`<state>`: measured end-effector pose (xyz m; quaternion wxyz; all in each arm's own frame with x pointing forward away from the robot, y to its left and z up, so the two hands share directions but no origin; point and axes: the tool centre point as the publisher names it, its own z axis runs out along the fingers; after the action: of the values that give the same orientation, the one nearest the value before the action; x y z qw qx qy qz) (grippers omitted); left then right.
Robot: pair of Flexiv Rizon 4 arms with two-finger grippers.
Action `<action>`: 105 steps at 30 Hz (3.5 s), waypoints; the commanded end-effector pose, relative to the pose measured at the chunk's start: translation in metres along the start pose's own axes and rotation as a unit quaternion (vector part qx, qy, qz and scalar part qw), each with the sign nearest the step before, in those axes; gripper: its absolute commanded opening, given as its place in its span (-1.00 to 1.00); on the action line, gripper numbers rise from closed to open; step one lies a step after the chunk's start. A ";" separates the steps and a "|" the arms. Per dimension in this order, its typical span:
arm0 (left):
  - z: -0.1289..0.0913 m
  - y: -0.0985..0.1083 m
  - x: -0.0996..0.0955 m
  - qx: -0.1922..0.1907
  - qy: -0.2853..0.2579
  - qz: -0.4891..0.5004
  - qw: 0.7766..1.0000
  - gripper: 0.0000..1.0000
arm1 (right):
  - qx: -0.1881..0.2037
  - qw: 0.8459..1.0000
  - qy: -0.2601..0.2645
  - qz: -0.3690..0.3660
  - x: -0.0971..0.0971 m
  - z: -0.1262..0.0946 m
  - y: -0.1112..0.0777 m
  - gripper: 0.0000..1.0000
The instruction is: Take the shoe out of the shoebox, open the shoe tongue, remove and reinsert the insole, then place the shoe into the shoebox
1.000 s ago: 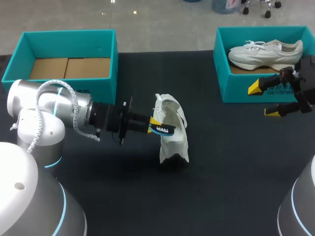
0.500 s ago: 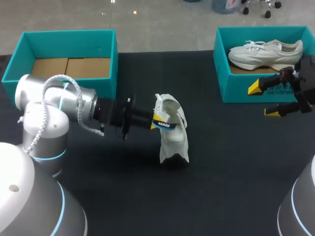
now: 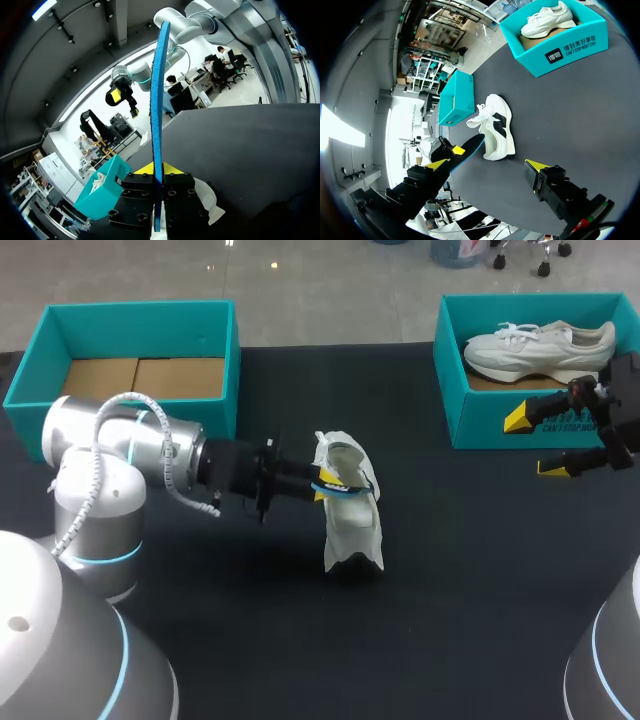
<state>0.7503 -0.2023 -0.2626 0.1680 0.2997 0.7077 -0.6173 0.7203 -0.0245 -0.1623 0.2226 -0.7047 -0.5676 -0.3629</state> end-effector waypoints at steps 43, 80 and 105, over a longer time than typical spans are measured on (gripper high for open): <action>0.014 0.005 0.010 0.012 -0.055 -0.044 0.997 -1.00 | -0.001 1.000 -0.001 0.001 0.000 0.000 -0.001 1.00; 0.025 0.034 0.016 0.028 -0.072 -0.046 0.996 -1.00 | -0.001 1.000 -0.001 0.001 0.000 0.000 -0.001 1.00; 0.027 0.073 0.017 -0.007 -0.080 -0.021 0.997 -1.00 | -0.001 1.000 -0.001 0.001 0.000 0.000 -0.001 1.00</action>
<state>0.7762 -0.2185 -0.3286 0.2123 0.2327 0.7029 -0.6377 0.7205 -0.0242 -0.1626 0.2228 -0.7046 -0.5674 -0.3632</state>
